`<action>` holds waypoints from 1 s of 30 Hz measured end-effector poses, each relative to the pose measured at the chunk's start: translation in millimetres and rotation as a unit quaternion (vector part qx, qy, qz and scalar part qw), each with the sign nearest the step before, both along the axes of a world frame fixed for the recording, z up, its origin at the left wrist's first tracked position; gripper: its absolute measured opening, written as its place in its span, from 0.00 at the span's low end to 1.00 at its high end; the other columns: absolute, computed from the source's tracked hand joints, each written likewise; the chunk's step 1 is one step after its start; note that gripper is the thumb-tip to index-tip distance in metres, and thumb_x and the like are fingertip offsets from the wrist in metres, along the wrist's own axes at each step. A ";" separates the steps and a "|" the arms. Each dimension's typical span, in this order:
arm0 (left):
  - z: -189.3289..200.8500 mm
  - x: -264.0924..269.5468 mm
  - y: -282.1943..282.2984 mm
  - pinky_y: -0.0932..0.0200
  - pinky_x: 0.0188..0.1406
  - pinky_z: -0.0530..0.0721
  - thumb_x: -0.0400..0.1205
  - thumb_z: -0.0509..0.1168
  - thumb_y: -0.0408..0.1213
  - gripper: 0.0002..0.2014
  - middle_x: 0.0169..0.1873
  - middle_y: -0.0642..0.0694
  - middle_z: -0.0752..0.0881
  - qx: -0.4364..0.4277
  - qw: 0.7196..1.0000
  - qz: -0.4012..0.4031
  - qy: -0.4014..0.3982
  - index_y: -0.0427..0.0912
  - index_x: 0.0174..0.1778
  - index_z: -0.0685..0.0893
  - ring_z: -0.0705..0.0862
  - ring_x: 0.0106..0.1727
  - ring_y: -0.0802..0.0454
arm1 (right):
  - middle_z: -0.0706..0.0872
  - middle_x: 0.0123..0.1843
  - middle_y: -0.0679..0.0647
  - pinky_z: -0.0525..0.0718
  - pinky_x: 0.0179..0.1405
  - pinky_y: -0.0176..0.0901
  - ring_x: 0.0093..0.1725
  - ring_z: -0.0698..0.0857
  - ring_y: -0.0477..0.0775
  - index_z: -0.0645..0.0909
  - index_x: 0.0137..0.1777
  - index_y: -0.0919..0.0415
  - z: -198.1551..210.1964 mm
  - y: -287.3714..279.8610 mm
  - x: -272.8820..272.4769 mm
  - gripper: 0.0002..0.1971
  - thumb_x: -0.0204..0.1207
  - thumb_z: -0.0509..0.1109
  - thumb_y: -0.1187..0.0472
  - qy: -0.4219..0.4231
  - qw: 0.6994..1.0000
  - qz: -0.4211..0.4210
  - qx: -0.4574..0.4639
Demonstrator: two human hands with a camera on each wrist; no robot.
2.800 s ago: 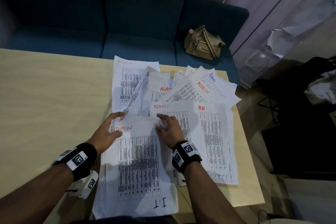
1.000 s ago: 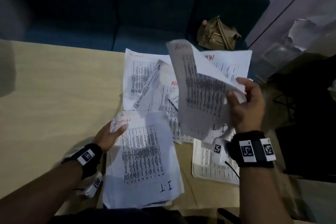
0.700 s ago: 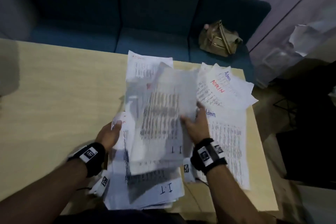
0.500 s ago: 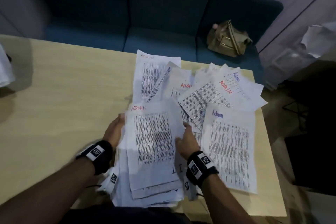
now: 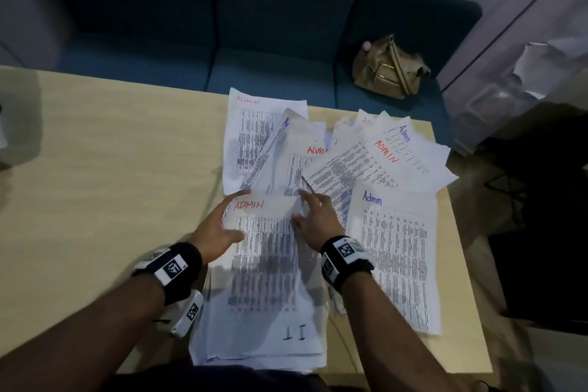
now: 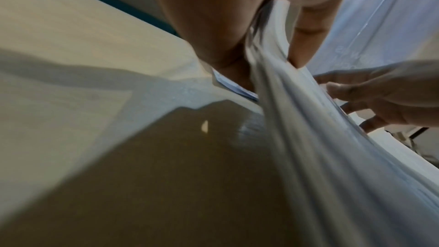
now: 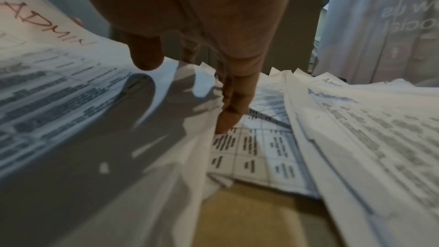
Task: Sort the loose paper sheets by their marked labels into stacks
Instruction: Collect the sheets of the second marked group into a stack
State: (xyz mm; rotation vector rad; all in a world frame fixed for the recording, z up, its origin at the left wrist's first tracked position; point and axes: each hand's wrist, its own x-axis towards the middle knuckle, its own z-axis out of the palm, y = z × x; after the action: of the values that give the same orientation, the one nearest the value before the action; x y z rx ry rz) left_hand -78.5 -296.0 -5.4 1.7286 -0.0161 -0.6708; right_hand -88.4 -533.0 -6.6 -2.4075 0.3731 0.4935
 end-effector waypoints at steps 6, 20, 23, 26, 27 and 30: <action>0.3 4.5 -5.7 0.56 0.53 0.79 0.79 0.63 0.20 0.25 0.65 0.55 0.82 -0.022 0.999 0.012 0.021 0.58 0.58 0.84 0.83 0.57 0.45 | 0.72 0.72 0.57 0.72 0.73 0.53 0.71 0.71 0.59 0.74 0.72 0.56 -2.0 15.8 -4.9 0.23 0.80 0.65 0.50 0.001 0.999 0.051 -0.019; -18.0 -9.3 2.7 0.44 0.72 0.74 0.80 0.69 0.45 0.27 0.70 0.46 0.81 0.157 0.984 -0.041 0.069 0.48 0.75 0.73 0.79 0.69 0.45 | 0.65 0.76 0.70 0.68 0.70 0.70 0.75 0.65 0.72 0.59 0.78 0.64 -7.4 -160.3 -88.3 0.48 0.65 0.80 0.44 0.093 0.884 -0.429 -0.161; -17.1 3.7 0.4 0.46 0.66 0.77 0.82 0.67 0.42 0.22 0.66 0.43 0.83 0.159 0.986 -0.030 0.040 0.47 0.72 0.76 0.81 0.64 0.45 | 0.75 0.71 0.69 0.78 0.64 0.63 0.65 0.77 0.71 0.64 0.75 0.66 -7.0 -170.8 -92.3 0.39 0.69 0.79 0.54 0.075 0.893 -0.434 -0.094; -15.4 16.0 3.0 0.41 0.68 0.76 0.83 0.65 0.41 0.23 0.69 0.40 0.80 0.180 0.983 -0.014 0.026 0.46 0.76 0.73 0.79 0.67 0.40 | 0.85 0.56 0.69 0.80 0.49 0.51 0.45 0.79 0.64 0.79 0.56 0.70 -3.3 -172.5 -94.9 0.16 0.75 0.73 0.59 0.066 0.906 -0.408 -0.090; -16.5 18.0 6.0 0.41 0.69 0.75 0.84 0.65 0.41 0.25 0.71 0.40 0.79 0.191 0.981 -0.010 0.034 0.46 0.77 0.71 0.78 0.68 0.39 | 0.85 0.52 0.69 0.78 0.45 0.48 0.43 0.77 0.63 0.79 0.50 0.69 -0.6 -173.1 -94.7 0.12 0.76 0.72 0.59 0.045 0.905 -0.414 -0.084; -20.7 18.3 13.9 0.44 0.70 0.75 0.83 0.66 0.44 0.26 0.71 0.43 0.79 0.195 0.979 -0.001 0.056 0.46 0.77 0.70 0.79 0.68 0.42 | 0.86 0.45 0.66 0.80 0.44 0.50 0.42 0.82 0.63 0.81 0.50 0.68 6.9 -173.7 -94.1 0.14 0.76 0.71 0.55 -0.041 0.907 -0.419 -0.026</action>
State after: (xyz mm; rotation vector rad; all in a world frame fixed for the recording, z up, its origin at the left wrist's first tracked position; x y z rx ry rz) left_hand -60.2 -282.2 -26.1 2.0616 0.2049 -0.8111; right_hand -182.4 -706.7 0.3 -2.0383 1.3044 -0.0157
